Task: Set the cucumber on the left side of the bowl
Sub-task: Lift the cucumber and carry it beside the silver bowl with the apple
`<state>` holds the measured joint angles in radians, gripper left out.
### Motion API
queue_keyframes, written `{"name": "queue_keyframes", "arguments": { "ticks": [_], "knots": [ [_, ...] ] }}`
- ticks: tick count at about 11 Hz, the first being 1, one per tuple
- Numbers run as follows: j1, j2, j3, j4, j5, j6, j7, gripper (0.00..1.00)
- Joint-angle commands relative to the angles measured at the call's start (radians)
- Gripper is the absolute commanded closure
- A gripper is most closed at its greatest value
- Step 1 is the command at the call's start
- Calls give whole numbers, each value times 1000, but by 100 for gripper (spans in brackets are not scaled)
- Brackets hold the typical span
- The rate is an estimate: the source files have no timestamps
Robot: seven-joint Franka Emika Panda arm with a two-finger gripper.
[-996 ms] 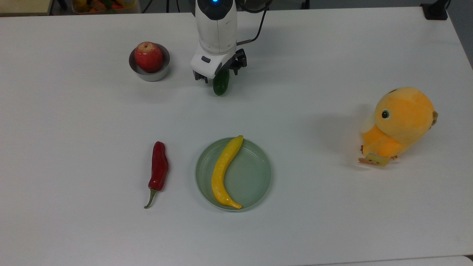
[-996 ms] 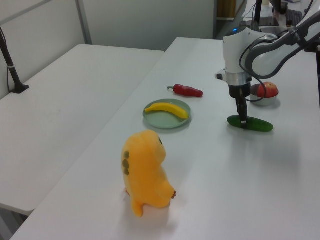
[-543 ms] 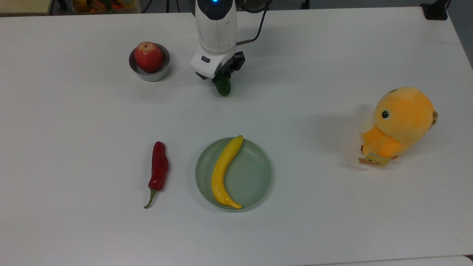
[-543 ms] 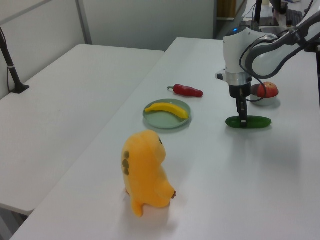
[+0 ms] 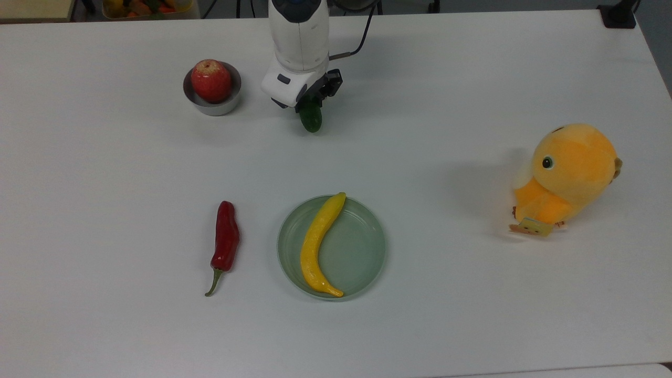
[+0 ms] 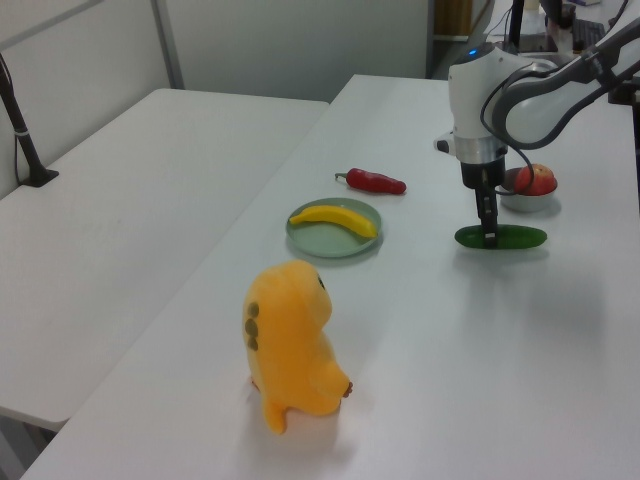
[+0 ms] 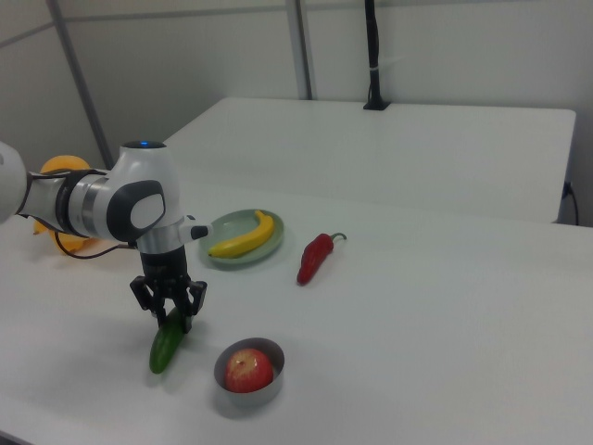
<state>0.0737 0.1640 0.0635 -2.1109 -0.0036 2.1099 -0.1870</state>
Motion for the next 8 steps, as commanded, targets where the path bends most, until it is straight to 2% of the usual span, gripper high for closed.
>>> {"name": "queue_keyframes", "arguments": {
  "ticks": [1,8],
  "knots": [
    [-41,-61,1,-11,-13,-57,18,100],
    [-130,-64,-27,0,-131,-44,6,100]
  ]
}}
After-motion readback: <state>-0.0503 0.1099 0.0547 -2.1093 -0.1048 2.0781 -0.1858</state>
